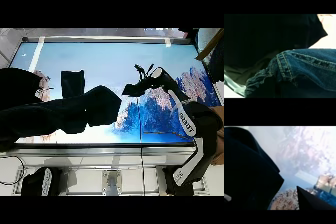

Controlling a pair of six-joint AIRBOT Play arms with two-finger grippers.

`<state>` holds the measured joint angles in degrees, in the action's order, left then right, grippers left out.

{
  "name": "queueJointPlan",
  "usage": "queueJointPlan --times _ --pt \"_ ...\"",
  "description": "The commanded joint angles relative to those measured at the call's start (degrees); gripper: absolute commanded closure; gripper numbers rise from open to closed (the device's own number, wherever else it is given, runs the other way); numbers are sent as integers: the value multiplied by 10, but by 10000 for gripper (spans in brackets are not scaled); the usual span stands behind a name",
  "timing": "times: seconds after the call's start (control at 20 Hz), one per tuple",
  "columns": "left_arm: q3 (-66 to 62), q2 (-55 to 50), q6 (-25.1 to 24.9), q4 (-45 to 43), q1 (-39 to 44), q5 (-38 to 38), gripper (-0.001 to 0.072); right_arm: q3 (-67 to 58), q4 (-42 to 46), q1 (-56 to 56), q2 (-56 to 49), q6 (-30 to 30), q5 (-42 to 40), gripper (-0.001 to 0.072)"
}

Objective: Fold the clothes and pants, and hang the long-sleeved shirts on hangers.

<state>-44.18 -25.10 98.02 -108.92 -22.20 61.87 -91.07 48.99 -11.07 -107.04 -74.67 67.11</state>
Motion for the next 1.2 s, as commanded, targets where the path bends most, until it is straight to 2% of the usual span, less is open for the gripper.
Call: queueJointPlan --times 0.0,0.2,0.4,0.85,1.05,1.15 --pt "-22 -36 1 -27 -5 -12 678 0 -30 -22 -14 39 36 154" --pt "-24 -42 1 -32 -5 -17 679 0 28 -44 -17 38 17 155" --pt "-24 -43 -1 -36 -5 -17 679 0 19 -64 -29 37 81 155" --pt "-24 -42 -1 -36 -5 -17 678 0 10 -150 -31 47 85 167" --pt "-24 -43 -10 -36 -5 -17 679 0 -31 -155 -29 25 175 167" --pt "-24 -43 -10 -36 -5 -17 678 0 -35 -162 -30 15 147 167"
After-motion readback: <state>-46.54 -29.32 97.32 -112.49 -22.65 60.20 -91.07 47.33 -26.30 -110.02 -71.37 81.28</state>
